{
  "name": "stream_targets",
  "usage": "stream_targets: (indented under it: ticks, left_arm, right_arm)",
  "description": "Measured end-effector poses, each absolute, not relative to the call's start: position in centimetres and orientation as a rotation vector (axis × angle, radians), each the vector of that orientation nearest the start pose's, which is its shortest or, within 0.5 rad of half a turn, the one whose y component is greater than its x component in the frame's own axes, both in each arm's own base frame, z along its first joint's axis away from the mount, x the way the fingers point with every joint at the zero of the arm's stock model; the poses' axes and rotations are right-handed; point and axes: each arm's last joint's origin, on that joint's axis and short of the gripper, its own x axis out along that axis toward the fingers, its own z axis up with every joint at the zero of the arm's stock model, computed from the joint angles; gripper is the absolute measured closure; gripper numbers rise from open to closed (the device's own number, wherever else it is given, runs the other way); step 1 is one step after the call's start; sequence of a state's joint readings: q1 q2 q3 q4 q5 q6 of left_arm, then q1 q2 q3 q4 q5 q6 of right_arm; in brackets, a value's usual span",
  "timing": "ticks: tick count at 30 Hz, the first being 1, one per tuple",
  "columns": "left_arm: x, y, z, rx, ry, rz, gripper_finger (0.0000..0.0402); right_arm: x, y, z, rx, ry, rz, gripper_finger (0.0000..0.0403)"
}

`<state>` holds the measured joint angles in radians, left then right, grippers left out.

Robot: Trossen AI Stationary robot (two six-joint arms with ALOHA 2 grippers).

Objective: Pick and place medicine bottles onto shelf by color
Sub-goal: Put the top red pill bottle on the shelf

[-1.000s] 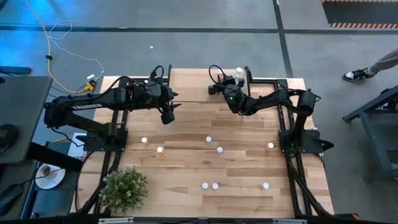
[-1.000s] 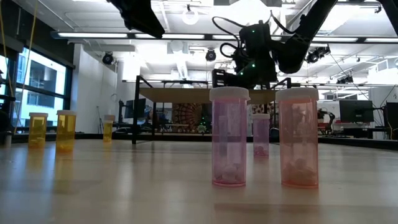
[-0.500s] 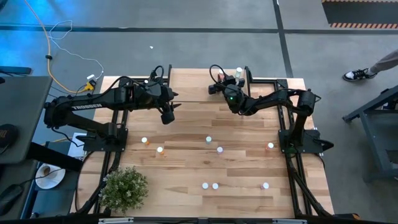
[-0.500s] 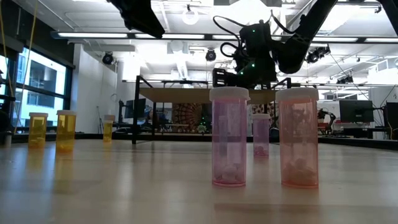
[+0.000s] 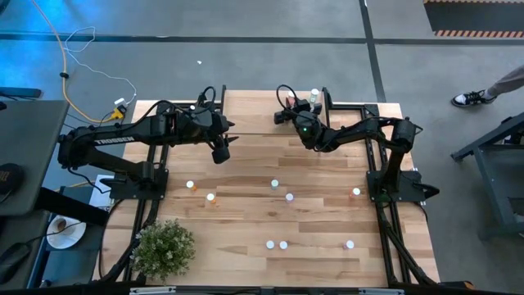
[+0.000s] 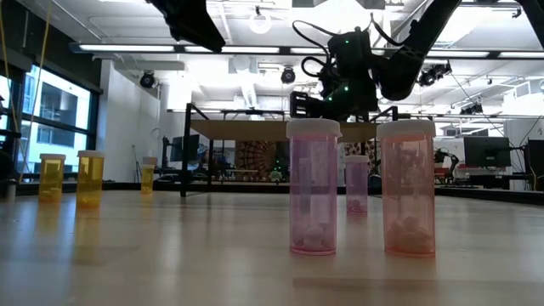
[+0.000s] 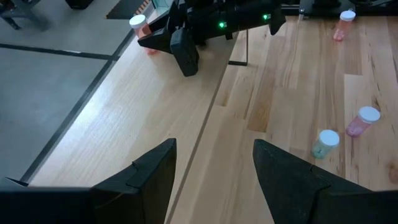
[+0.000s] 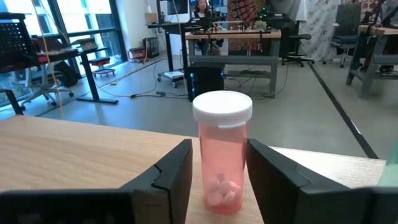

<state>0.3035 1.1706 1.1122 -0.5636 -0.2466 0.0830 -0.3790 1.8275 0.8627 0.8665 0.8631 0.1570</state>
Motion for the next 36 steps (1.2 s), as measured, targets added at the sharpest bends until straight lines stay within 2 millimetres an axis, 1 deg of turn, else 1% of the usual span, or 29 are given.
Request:
stream_targets:
  ticks: [3, 9, 12, 22, 29, 36]
  left_arm:
    - [23.0, 7.9, 33.6, 0.060, 0.651, 0.505, 0.0200]
    - [23.0, 7.9, 33.6, 0.060, 0.651, 0.505, 0.0200]
    - [23.0, 7.9, 33.6, 0.060, 0.651, 0.505, 0.0200]
    - [23.0, 7.9, 33.6, 0.060, 0.651, 0.505, 0.0200]
    - [23.0, 7.9, 33.6, 0.060, 0.651, 0.505, 0.0200]
    - [23.0, 7.9, 33.6, 0.060, 0.651, 0.505, 0.0200]
  right_arm:
    - [32.8, -15.4, 18.3, 0.108, 0.008, -1.240, 0.0248]
    - [32.9, -15.4, 18.4, 0.110, -0.006, -1.237, 0.0211]
    - [32.9, -15.4, 18.7, 0.113, -0.029, -1.235, 0.0202]
    - [32.9, -15.4, 19.3, 0.083, -0.070, -1.230, 0.0201]
    - [33.0, -15.4, 19.9, 0.077, -0.120, -1.181, 0.0201]
    - [33.0, -15.4, 20.2, 0.046, -0.123, -1.183, 0.0201]
